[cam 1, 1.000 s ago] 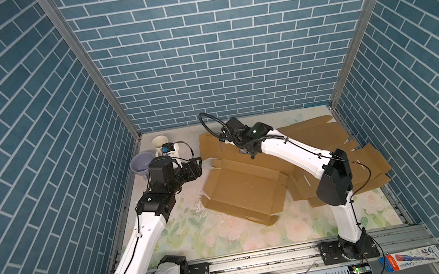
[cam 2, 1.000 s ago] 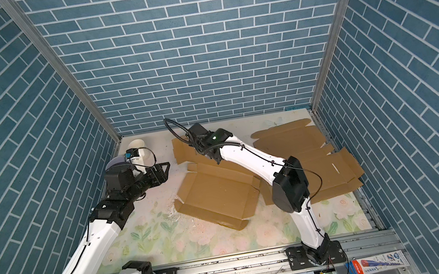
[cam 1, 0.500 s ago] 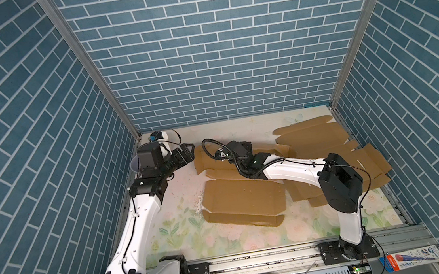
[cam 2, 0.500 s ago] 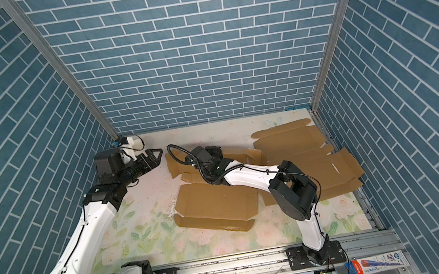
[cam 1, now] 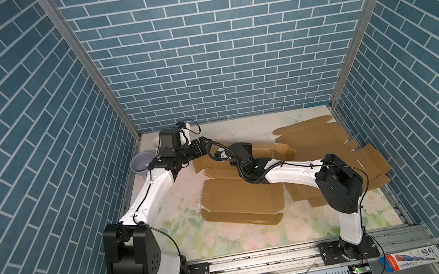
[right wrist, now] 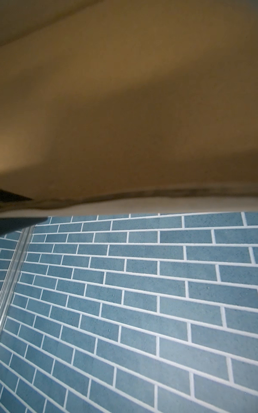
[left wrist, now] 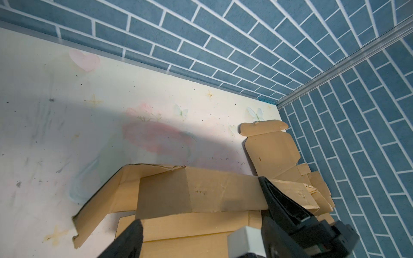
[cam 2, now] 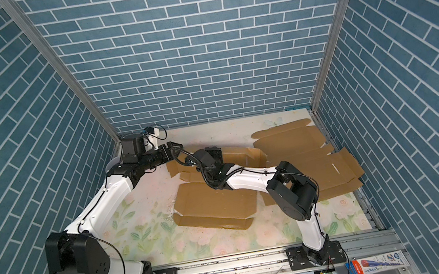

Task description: Fold the paper box

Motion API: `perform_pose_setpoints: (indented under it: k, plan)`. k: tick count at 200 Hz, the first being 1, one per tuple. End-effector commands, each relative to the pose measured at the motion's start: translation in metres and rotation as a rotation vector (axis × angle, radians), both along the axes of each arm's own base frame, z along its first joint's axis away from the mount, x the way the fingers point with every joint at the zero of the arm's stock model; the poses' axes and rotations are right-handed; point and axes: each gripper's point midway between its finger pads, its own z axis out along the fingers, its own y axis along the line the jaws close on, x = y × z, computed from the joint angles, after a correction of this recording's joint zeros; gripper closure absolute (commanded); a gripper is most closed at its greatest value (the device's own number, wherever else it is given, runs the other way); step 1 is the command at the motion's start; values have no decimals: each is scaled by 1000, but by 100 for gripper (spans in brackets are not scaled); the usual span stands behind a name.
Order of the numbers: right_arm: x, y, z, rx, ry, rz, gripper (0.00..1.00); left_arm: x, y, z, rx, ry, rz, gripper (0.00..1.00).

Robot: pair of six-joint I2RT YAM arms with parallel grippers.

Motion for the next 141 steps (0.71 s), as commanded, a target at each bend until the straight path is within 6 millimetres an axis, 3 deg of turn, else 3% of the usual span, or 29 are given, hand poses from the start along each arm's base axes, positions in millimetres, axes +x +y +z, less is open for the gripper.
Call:
perform_pose_setpoints:
  k: [1,55,110,124,141]
  plan:
    - [-1,-3,24,44,-61,-12,100,4,-10,3,-26,-29,-35,20]
    - [-1,-1,23,67,-74,-11,100,4,-24,-27,-77,25,-65,26]
    - [0,0,17,86,-84,-4,100,3,-43,-38,-127,49,-105,32]
    - [-1,-1,15,88,-81,2,100,3,-35,-35,-89,42,-97,32]
    - [0,-6,13,89,-79,3,100,4,-10,-15,-67,-6,-63,32]
